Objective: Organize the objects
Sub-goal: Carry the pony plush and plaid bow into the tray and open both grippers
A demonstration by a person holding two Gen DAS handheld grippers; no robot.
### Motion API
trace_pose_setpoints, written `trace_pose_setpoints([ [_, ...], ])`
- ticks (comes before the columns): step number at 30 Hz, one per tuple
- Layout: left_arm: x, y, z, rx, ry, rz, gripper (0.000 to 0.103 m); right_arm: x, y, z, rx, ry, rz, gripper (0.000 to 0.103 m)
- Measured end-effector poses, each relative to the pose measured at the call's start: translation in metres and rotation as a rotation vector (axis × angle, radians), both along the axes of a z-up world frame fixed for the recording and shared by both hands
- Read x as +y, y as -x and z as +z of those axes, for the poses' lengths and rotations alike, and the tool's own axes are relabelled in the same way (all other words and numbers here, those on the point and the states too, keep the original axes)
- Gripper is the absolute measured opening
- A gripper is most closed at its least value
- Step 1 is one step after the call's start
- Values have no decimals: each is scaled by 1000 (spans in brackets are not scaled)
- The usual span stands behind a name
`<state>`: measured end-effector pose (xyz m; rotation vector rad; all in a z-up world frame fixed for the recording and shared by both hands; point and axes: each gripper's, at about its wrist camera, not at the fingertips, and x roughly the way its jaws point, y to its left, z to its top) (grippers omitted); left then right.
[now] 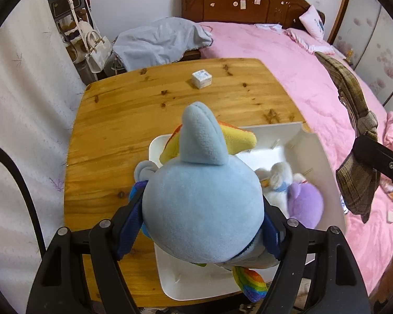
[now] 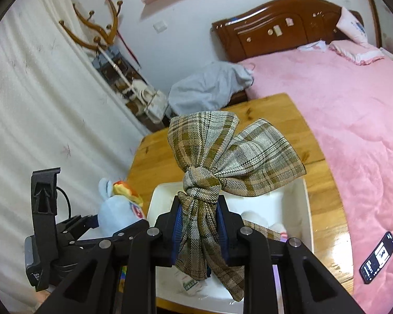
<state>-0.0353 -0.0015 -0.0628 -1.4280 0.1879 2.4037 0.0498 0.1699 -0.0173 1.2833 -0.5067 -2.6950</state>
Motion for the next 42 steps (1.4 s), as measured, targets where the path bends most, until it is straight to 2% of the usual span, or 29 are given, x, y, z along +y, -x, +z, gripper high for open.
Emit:
trace_pose_setpoints([
  [5, -1, -2, -21, -12, 49, 14, 81, -8, 3, -19, -57, -2, 24, 26],
  [10, 0, -3, -35, -64, 38, 5, 82, -14, 7, -34, -103, -23, 41, 30],
  [12, 1, -3, -38, -77, 42, 3, 82, -18, 9, -39, -120, -40, 50, 37],
  [14, 4, -2, -40, -87, 44, -4, 83, -21, 9, -42, -129, -61, 53, 55],
  [16, 6, -3, -43, -110, 41, -11, 83, -22, 8, -42, -121, -76, 48, 64],
  [23, 11, -5, -52, -162, 55, -19, 83, -20, 10, -41, -110, -85, 36, 65],
  [25, 12, -6, -51, -156, 59, -19, 84, -18, 11, -44, -122, -72, 33, 65],
  [30, 9, -7, -42, -100, 41, -17, 96, -17, 11, -47, -126, -48, 31, 65],
  [32, 8, -7, -40, -88, 33, -15, 98, -16, 11, -47, -121, -42, 29, 65],
  [42, 7, -4, -38, -77, 29, -14, 99, -15, 13, -46, -99, -44, 5, 65],
])
